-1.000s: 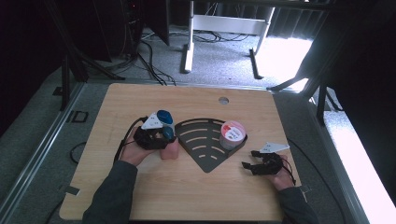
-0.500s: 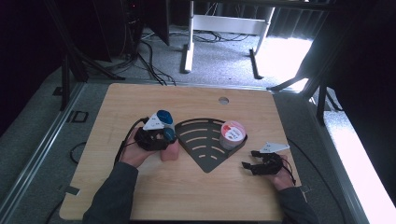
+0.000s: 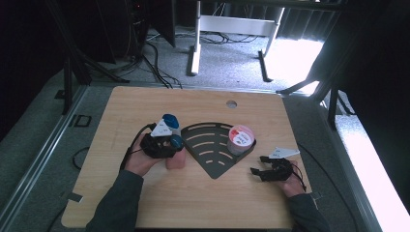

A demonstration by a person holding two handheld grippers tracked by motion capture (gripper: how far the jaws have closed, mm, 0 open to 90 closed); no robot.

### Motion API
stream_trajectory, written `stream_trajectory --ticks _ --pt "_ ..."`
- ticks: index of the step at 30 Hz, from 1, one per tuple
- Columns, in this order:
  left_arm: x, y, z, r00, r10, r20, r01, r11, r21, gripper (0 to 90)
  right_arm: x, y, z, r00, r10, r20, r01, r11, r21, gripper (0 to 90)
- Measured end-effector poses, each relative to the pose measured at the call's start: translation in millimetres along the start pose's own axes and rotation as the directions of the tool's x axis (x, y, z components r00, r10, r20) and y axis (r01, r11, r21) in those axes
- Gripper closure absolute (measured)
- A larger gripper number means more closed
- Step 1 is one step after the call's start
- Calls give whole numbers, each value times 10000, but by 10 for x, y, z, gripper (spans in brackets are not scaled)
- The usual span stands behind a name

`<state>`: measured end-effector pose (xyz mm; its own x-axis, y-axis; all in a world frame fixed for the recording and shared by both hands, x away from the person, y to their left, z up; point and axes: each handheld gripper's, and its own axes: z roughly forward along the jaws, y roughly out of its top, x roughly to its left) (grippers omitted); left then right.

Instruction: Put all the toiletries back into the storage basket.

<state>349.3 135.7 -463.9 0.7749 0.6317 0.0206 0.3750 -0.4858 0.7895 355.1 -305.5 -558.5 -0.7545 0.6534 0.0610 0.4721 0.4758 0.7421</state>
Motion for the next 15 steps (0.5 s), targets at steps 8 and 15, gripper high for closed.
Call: stream_trajectory --ticks 8,15 --pt "-54 35 -2 9996 -17 270 17 10000 4 527 1 0 0 10000 -7 4 7 10000 1 274" --pt "-102 82 -17 9993 -79 358 86 9998 -199 527 1 0 0 10000 -18 6 18 10000 3 274"
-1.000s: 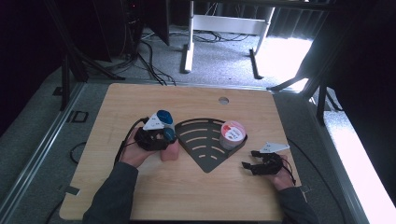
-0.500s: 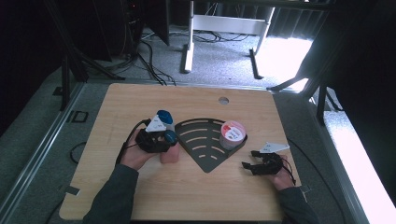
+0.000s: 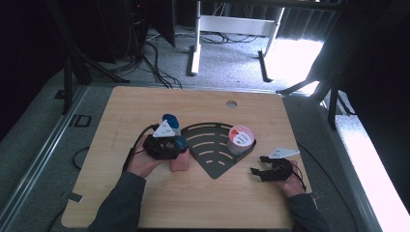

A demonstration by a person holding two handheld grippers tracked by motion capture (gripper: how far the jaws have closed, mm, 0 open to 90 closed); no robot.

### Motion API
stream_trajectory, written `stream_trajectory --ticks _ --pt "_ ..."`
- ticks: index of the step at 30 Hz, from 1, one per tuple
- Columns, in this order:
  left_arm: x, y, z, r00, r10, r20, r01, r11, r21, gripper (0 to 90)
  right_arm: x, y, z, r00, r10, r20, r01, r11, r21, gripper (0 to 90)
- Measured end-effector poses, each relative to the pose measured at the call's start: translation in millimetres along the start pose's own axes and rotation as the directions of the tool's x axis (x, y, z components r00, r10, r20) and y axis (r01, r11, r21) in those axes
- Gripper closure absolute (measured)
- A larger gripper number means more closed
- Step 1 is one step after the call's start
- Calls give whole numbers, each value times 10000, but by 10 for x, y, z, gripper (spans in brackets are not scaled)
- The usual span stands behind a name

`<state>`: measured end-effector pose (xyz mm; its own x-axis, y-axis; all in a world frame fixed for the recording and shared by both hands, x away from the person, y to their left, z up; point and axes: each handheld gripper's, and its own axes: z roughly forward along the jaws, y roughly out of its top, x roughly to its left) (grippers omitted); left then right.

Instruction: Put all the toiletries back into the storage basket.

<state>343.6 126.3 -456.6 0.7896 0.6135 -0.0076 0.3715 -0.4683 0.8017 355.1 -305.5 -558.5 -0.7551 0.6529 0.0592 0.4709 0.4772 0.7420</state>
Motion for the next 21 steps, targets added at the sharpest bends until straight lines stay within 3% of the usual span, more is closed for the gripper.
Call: stream_trajectory --ticks 21 --pt "-141 140 -60 9983 229 544 -215 9994 -273 527 -1 0 0 10000 -7 -10 7 10000 1 274"
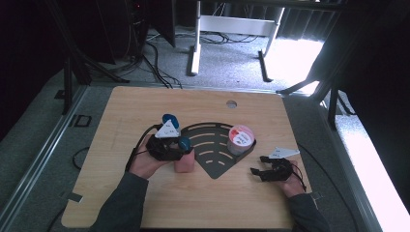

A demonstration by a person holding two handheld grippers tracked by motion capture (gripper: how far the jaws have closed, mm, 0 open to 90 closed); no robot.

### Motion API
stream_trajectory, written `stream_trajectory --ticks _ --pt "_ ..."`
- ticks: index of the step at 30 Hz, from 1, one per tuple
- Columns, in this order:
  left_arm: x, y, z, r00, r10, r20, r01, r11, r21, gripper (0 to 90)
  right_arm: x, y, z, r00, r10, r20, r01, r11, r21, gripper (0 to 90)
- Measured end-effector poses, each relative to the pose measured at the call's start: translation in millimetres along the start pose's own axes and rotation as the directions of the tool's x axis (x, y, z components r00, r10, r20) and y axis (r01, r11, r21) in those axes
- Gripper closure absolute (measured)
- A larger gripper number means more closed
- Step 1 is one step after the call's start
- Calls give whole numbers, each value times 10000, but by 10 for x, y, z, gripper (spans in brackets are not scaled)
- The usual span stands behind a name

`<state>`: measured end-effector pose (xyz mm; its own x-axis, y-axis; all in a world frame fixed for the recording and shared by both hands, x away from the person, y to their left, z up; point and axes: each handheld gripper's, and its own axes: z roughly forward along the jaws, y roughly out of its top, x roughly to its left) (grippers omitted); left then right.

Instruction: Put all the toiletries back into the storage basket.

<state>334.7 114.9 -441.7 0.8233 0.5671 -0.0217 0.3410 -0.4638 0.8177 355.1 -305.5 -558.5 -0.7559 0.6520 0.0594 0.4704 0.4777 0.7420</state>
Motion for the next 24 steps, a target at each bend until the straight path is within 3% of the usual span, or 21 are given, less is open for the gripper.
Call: stream_trajectory --ticks 24 --pt "-164 256 -3 9979 448 466 -429 9983 -401 527 -2 0 -1 10000 1 -9 -1 10000 5 274"
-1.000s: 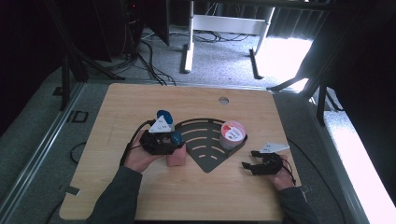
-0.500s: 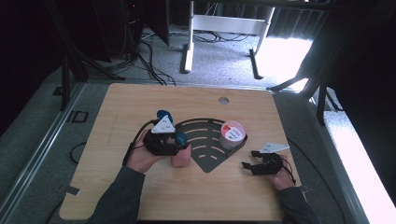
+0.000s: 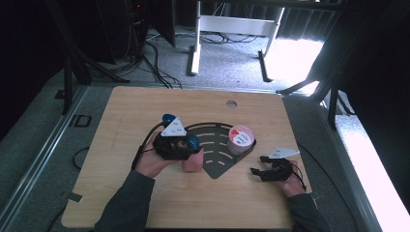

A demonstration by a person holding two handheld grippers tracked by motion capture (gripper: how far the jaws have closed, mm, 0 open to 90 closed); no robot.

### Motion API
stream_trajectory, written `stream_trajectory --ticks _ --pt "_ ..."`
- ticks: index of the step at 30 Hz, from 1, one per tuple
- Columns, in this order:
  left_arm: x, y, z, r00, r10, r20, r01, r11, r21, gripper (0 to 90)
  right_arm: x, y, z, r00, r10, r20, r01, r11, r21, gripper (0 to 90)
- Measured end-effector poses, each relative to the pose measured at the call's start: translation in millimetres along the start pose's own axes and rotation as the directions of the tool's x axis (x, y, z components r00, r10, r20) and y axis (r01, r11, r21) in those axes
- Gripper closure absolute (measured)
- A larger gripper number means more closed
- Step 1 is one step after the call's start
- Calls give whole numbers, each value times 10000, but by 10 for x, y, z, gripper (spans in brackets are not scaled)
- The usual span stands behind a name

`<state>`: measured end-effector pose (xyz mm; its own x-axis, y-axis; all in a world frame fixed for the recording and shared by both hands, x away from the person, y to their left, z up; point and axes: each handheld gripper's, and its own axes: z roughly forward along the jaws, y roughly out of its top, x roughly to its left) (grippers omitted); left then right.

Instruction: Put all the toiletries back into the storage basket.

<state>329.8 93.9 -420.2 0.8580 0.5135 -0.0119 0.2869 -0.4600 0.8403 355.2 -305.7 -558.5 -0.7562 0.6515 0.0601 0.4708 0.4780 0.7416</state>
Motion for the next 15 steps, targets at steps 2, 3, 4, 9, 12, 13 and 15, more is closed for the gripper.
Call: stream_trajectory --ticks 2,3,4,9,12,13,15 --pt "-7 17 10 10000 -79 30 79 10000 -44 527 -1 0 0 10000 11 -12 -11 10000 -12 274" --pt "-11 25 13 10000 -89 42 90 9999 -60 527 -1 0 0 10000 19 -14 -19 10000 -14 274" --pt "-11 25 13 10000 -89 42 90 9999 -60 527 -1 0 0 10000 19 -14 -19 10000 -14 274" --pt "-29 75 34 10000 -51 44 52 9999 -91 528 -1 0 0 10000 6 -19 -6 10000 -10 274" --pt "-31 96 46 10000 -89 36 89 9998 -155 528 -1 0 0 10000 16 -21 -17 10000 -8 274" --pt "-31 104 51 9999 -102 22 102 9998 -167 527 -2 0 0 10000 10 -21 -10 10000 -11 274" --pt "-34 124 64 9999 -120 -30 120 9998 -178 527 -2 0 0 10000 19 -26 -19 10000 -9 274"
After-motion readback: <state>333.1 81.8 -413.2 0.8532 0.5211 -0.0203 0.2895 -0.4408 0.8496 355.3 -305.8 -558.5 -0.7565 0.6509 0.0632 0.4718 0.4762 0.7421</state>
